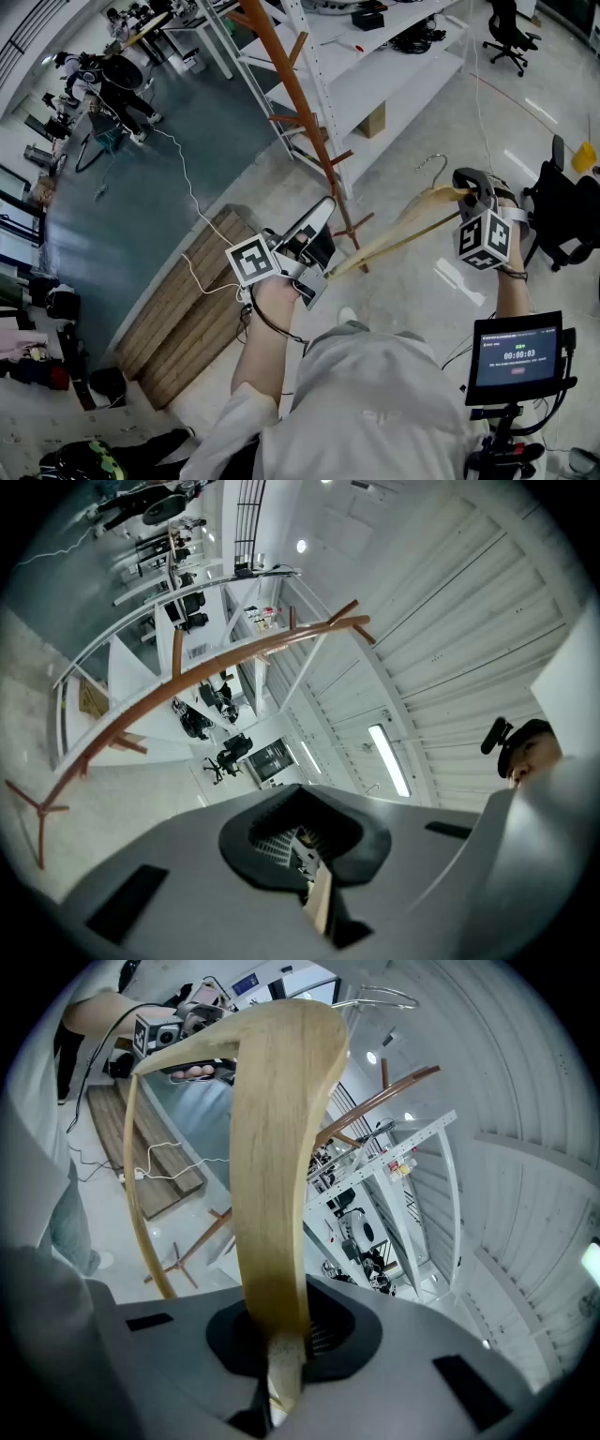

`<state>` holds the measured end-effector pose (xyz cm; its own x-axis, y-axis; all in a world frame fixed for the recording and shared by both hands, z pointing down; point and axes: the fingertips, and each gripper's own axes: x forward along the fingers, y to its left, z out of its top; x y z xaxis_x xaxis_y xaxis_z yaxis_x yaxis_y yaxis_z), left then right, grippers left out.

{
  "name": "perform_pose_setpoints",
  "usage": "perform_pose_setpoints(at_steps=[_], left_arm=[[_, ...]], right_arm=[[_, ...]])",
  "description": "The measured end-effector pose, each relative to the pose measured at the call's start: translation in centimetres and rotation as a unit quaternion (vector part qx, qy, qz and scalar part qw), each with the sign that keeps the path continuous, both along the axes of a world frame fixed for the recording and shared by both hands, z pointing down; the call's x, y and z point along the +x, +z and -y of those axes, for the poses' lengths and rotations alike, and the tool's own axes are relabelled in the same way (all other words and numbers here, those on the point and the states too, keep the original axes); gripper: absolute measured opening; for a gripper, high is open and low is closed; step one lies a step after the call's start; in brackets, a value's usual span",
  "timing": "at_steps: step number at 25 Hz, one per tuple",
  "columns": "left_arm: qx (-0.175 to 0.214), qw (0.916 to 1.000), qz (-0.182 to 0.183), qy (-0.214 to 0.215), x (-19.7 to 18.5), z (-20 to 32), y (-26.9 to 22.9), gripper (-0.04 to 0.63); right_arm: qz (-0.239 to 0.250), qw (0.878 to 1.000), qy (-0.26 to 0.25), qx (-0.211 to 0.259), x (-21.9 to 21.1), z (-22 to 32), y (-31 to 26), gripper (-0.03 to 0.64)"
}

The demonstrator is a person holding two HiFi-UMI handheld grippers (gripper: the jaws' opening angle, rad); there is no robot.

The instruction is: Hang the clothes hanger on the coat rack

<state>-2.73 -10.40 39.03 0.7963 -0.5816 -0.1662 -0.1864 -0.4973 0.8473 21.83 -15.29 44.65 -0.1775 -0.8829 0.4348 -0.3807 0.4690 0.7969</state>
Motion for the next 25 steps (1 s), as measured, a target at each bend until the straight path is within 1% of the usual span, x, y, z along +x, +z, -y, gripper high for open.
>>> perform_pose_setpoints(at_steps=[3, 6, 11, 14, 16, 18, 21, 25], left_arm=[[0.009, 0.9999, 0.006, -0.005, -3.1, 2.6, -2.4, 0.006], [0.017, 0.9995, 0.009, -0.025, -5.8, 5.1, -3.7, 0.006], [0.039, 0.9967, 0.03, -0.064, -9.4, 7.9, -5.6, 0.006], [0.05, 0.9945, 0.043, -0.082, -11.1, 8.2, -7.1, 0.006], [0.058, 0.9925, 0.058, -0.09, -12.1, 8.6, -8.0, 0.006], [0.058, 0.9905, 0.07, -0.103, -13.6, 8.9, -9.0, 0.006], [0.057, 0.9882, 0.077, -0.119, -15.8, 9.5, -11.0, 0.006], [0.064, 0.9847, 0.093, -0.133, -17.7, 11.2, -13.7, 0.006]], right_arm=[[-0.007, 1.0, 0.003, 0.003, -3.4, 3.2, -2.8, 0.019], [-0.025, 1.0, -0.001, -0.006, -6.0, 6.7, -5.1, 0.018], [-0.058, 0.997, -0.039, -0.014, -10.0, 12.1, -7.9, 0.018], [-0.074, 0.995, -0.059, -0.011, -12.6, 13.7, -10.1, 0.018], [-0.088, 0.994, -0.067, -0.009, -14.1, 14.4, -11.7, 0.018], [-0.101, 0.992, -0.071, -0.008, -15.8, 14.9, -13.4, 0.018], [-0.116, 0.991, -0.072, -0.009, -18.0, 15.5, -16.2, 0.018], [-0.131, 0.989, -0.074, -0.006, -19.9, 17.0, -19.7, 0.018]])
